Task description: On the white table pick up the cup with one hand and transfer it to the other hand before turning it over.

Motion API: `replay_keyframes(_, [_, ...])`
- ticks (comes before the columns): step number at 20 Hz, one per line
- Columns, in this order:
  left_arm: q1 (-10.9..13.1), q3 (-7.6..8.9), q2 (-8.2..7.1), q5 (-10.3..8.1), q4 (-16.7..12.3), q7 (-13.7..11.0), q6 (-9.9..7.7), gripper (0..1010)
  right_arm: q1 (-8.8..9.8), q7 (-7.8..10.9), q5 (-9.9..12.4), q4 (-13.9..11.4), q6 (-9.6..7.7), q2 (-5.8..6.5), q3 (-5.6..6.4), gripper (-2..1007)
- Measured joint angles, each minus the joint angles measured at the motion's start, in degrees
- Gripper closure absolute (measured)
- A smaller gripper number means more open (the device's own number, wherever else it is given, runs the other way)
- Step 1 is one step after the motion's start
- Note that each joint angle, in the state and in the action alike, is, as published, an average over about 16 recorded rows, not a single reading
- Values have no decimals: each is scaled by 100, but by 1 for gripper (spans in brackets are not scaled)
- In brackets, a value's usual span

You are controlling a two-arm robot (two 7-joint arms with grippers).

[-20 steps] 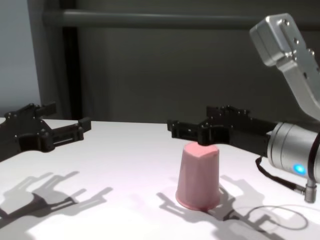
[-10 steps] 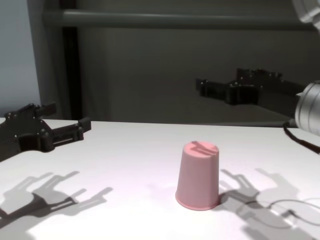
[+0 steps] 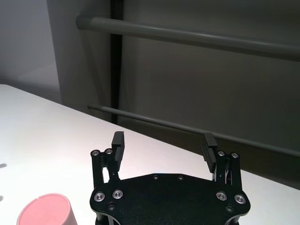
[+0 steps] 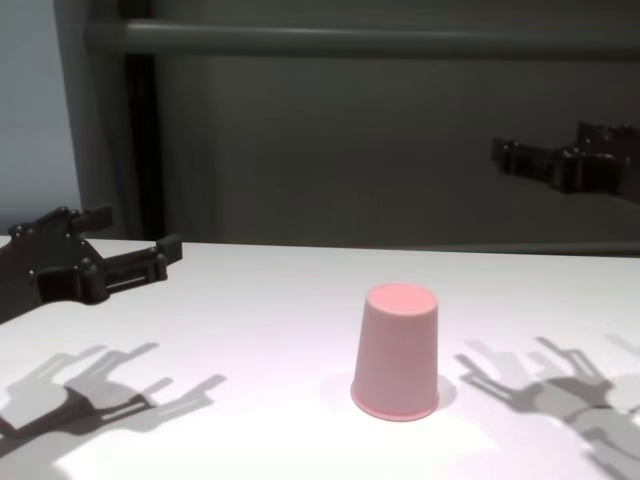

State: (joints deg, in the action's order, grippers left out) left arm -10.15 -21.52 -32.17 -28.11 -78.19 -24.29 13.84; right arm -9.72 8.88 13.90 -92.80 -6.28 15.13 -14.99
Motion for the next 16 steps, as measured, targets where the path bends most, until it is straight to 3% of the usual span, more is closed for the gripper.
replay_keyframes(6, [0, 0, 0, 0, 0, 0, 0, 9, 197, -52, -83, 50, 15, 46, 212, 3])
replay_keyframes(16, [0, 0, 0, 0, 0, 0, 0, 9, 430, -78, -258, 342, 44, -27, 314, 3])
